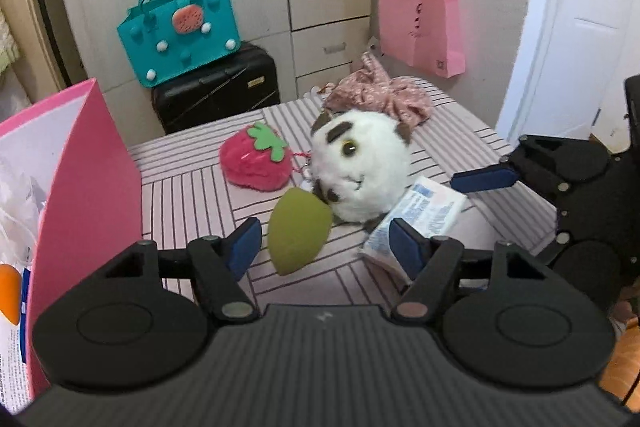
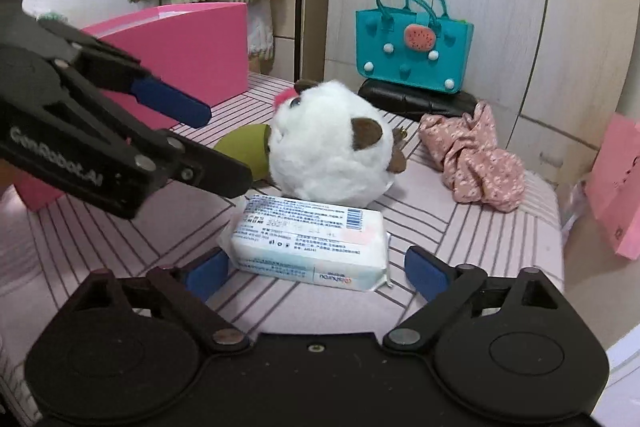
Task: Organize soft objects
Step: 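Close the left gripper on the green sponge while the right gripper closes on the white wipe pack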
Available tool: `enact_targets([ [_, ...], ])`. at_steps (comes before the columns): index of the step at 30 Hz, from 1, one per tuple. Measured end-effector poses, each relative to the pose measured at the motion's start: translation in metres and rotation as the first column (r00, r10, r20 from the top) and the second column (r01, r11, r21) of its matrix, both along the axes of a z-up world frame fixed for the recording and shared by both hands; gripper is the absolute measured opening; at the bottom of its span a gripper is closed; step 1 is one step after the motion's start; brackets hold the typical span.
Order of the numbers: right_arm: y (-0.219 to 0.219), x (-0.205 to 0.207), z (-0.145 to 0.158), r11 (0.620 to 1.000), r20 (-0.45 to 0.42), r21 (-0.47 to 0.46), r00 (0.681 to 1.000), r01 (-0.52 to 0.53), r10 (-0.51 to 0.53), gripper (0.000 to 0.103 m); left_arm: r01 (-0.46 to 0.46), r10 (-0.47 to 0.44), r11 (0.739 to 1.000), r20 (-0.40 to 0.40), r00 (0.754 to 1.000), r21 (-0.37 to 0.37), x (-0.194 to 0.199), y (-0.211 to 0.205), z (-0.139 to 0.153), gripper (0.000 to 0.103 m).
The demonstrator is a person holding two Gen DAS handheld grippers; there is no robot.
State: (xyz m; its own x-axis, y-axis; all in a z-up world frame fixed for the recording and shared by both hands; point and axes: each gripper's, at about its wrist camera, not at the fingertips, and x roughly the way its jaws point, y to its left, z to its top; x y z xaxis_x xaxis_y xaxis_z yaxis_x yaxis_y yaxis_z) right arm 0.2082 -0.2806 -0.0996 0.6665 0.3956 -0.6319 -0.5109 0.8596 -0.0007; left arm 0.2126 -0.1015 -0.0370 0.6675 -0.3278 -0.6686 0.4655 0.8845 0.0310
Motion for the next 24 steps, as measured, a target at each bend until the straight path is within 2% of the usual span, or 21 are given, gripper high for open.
enact_targets([
  [6, 0.008, 0.007, 0.000, 1.000, -0.025, 0.008, 1.000, -0.016, 0.016, 0.098, -0.046, 0.045, 0.999, -0.047, 0.998, -0.008, 0.017, 0.005, -0.008, 0.069],
  [11, 0.004, 0.006, 0.002, 0.999, -0.030, 0.034, 0.999, 0.032, -0.031, 0.085, -0.064, 0.064, 0.998, -0.031, 0.997, -0.007, 0.020, 0.002, -0.009, 0.069],
  [17, -0.005, -0.008, 0.002, 0.997, -0.032, 0.032, 0.997, 0.068, -0.067, 0.084, -0.091, 0.091, 0.996, -0.005, 0.996, 0.020, 0.022, 0.000, -0.012, 0.067],
  [21, -0.007, -0.013, 0.003, 0.983, -0.053, 0.060, 0.984, 0.174, -0.171, 0.084, -0.080, 0.078, 0.996, 0.049, 0.996, 0.043, 0.018, -0.002, -0.013, 0.066],
  [24, -0.011, -0.017, 0.003, 0.965, -0.071, 0.115, 0.971, 0.235, -0.228, 0.084, -0.067, 0.065, 0.997, 0.035, 0.997, 0.038, 0.017, -0.002, -0.016, 0.062],
])
